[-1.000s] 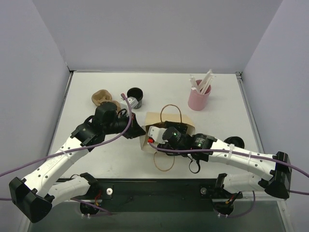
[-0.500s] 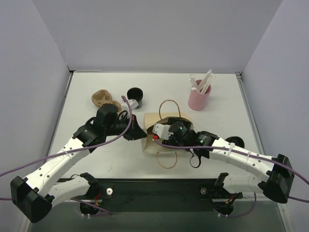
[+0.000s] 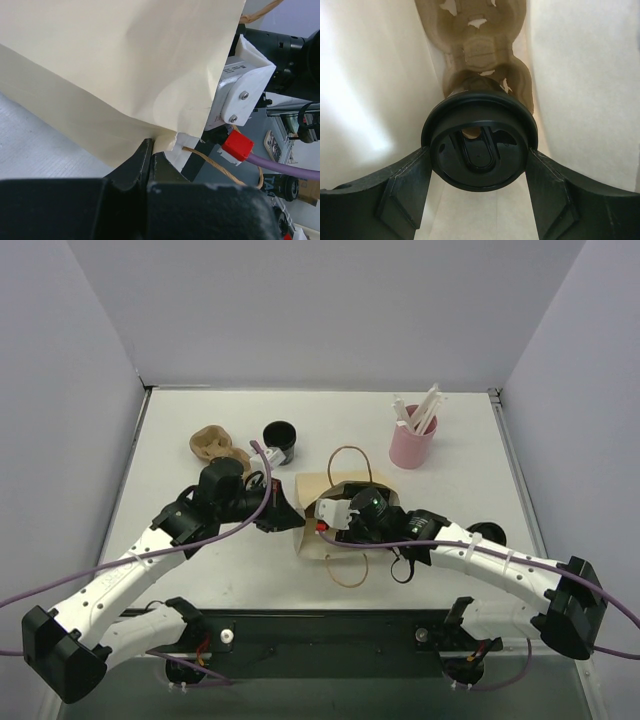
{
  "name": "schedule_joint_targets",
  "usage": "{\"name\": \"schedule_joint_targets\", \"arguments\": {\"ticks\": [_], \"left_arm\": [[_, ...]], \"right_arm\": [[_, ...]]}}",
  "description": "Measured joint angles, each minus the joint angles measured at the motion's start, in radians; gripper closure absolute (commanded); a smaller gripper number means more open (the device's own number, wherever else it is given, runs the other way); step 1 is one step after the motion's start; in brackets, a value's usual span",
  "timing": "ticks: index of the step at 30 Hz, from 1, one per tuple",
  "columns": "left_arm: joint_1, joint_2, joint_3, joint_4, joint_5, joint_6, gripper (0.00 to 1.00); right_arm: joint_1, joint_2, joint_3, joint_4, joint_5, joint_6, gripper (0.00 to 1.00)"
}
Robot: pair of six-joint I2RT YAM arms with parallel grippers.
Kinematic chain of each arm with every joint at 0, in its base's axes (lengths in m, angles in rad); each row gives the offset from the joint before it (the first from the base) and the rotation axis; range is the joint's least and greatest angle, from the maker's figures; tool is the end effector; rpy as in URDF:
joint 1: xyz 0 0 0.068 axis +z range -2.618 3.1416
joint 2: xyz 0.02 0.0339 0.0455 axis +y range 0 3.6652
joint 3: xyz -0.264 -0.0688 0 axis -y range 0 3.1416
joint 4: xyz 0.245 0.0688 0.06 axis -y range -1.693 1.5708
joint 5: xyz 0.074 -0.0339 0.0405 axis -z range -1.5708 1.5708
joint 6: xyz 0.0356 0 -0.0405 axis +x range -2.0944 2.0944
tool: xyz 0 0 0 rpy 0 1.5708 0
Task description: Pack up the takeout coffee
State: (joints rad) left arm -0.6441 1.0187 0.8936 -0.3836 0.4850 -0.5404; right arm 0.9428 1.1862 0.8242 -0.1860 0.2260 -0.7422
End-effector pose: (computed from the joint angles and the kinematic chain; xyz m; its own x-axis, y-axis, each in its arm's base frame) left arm 0.1694 -0.1479 0.3159 -0.7748 0.0126 -0.6321 0.5344 0.5474 -0.6440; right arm 0.1616 0.2090 0.2709 0.2315 -0.8023 -0.5502 -0.7053 0.2511 -0.6630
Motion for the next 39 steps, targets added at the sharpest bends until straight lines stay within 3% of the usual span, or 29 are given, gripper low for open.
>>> {"name": "schedule_joint_targets", "arguments": {"ticks": [24, 27, 28, 30, 39], "left_arm": [[0.0, -0.042, -0.028, -0.009, 0.002, -0.024, 1.0], [0.0, -0.042, -0.027, -0.026, -0.008, -0.02, 0.8], [0.0, -0.043, -0.026, -0.032, -0.014, -0.014, 0.65], [0.0, -0.043, -0.011, -0.072, -0.049, -0.012, 0.56], [-0.002, -0.174, -0.026, -0.169, -0.251, -0.064, 0.48]], "right_arm": [[0.0, 0.051, -0.032, 0.15, -0.008, -0.105, 0.68], [0.0, 0.072, -0.031, 0.156, -0.008, -0.104, 0.68], [0.0, 0.079, -0.031, 0.158, -0.007, -0.1, 0.68], [0.003, 0.084, -0.031, 0.163, -0.007, -0.093, 0.69], [0.009, 0.088, -0.028, 0.167, -0.006, -0.029, 0.71]]}}
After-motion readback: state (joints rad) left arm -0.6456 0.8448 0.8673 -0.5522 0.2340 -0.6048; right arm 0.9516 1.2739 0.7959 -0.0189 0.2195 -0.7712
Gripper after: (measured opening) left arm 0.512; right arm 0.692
